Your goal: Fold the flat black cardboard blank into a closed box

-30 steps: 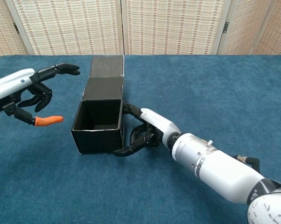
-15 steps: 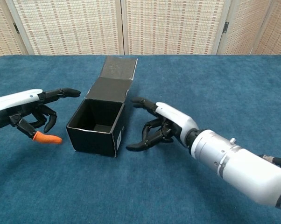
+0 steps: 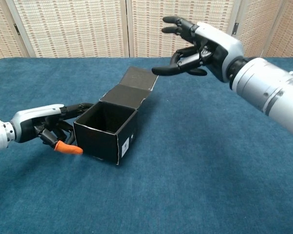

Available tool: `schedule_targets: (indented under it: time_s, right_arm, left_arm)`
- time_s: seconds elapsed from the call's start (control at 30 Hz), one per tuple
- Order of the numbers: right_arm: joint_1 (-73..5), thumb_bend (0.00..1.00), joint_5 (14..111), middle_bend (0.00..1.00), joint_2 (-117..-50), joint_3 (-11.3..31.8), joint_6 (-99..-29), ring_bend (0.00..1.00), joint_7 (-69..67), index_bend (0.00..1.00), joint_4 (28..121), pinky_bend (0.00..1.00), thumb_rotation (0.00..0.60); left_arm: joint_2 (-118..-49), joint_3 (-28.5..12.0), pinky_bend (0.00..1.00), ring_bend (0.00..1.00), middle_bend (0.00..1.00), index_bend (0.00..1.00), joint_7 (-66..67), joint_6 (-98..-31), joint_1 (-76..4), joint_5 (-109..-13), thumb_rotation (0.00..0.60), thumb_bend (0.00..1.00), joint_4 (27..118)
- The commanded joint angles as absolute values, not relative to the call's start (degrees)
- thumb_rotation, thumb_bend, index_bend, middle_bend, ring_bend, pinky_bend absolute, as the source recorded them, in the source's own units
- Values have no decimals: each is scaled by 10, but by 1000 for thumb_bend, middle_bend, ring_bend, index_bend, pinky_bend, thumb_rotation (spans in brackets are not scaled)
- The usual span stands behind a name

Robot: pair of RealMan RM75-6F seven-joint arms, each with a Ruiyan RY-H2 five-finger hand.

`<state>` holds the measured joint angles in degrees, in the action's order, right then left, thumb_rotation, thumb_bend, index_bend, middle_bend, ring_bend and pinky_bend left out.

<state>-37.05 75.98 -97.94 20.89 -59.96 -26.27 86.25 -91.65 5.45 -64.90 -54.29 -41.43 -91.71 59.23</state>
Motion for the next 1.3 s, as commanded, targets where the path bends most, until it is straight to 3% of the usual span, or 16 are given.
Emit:
schedule_targets:
  time_s: [0.03,0.33,0.67,0.93,1.23,1.3]
  right_arm:
    - [-371,0,749,47,-970,212,-602,575,-255,0,874,1000,600]
    - [-372,0,739,57,-971,198,-596,579,-261,0,864,1000,600]
    - [-371,0,743,79,-970,190,-604,587,-266,0,858,1000,600]
    - [-364,0,727,95,-968,184,-602,589,-267,0,853,1000,600]
    - [-368,0,643,136,-983,185,-552,598,-234,0,826,1000,600]
    - [-377,0,615,150,-992,192,-532,601,-223,0,810,1000,600]
  left_arm:
    - [-929,50,940,654,0,0,-661,-532,-418,-911,600,198,578]
    - [-934,52,940,645,0,0,-708,-524,-419,-912,600,195,550]
    - [-952,84,939,630,0,0,-814,-538,-447,-968,600,199,512]
    - [-971,77,938,630,33,20,-848,-529,-448,-947,600,202,501]
    - [-986,41,941,639,423,439,-771,-539,-418,-893,600,201,523]
    - [-981,38,942,644,482,491,-755,-546,-413,-889,600,202,535]
